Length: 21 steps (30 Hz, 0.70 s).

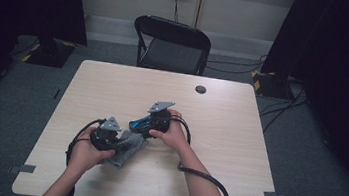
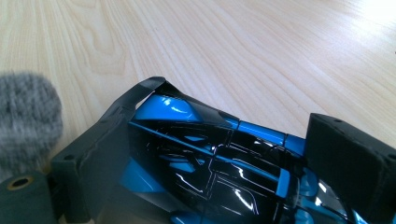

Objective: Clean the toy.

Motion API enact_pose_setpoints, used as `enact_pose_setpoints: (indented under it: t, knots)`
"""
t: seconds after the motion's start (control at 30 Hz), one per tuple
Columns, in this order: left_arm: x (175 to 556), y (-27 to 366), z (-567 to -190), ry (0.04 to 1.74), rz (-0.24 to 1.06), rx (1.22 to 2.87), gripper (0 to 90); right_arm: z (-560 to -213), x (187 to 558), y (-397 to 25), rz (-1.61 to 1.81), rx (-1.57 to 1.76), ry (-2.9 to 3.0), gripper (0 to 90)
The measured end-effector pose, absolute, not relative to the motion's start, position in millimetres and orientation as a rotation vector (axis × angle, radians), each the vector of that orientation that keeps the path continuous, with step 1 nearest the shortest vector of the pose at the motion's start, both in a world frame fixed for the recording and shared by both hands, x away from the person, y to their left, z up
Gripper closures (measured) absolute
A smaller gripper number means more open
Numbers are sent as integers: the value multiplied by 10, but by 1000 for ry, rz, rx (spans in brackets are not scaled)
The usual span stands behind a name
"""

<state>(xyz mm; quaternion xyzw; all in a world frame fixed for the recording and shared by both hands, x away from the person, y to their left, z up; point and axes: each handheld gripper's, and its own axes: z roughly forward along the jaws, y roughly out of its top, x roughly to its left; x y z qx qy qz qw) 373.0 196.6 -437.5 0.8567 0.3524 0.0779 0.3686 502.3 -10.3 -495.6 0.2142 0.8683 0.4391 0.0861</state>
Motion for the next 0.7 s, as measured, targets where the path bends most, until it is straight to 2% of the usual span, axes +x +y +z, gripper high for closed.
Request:
enact_pose_setpoints:
  t: [0.4,0.7]
  knots:
    - [3788,2256,-4259,977,283,2135,780,-4955,5023,-105,1308,639,2588,70]
    - [3960,2446,-4414,1072,289,2082,780,-4946,5027,-99,1294,639,2597,70]
